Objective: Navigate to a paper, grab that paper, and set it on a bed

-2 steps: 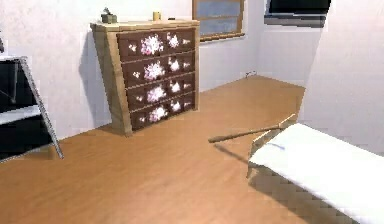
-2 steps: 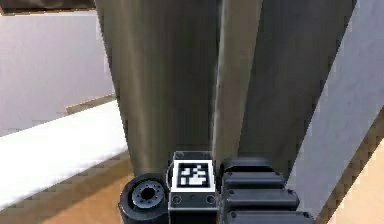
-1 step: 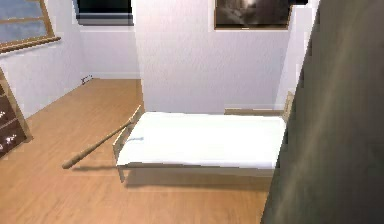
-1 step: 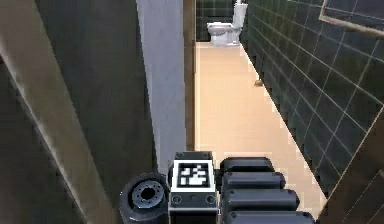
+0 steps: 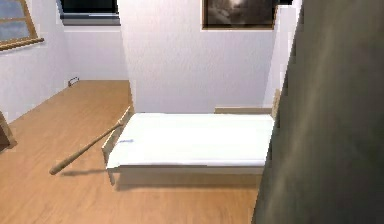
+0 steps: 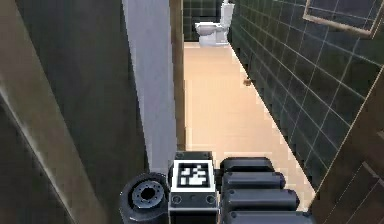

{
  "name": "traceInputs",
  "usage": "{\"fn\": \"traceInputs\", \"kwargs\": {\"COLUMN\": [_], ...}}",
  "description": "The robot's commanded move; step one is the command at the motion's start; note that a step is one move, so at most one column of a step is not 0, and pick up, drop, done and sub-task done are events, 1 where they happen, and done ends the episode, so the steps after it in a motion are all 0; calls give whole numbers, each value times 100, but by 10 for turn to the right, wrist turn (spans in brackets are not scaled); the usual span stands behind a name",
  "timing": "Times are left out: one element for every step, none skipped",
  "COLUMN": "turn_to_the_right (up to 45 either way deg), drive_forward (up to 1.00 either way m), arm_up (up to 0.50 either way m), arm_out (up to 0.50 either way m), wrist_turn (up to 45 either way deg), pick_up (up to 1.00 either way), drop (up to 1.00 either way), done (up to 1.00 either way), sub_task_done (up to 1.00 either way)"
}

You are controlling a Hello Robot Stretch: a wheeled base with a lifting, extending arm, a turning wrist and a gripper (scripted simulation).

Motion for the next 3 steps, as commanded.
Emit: {"fn": "traceInputs", "kwargs": {"turn_to_the_right": [0,60,0], "drive_forward": [5,0,90], "arm_up": [0,0,0], "arm_out": [0,0,0], "wrist_turn": [0,0,0], "pick_up": [0,0,0], "drop": [0,0,0], "done": [0,0,0], "sub_task_done": [0,0,0]}}
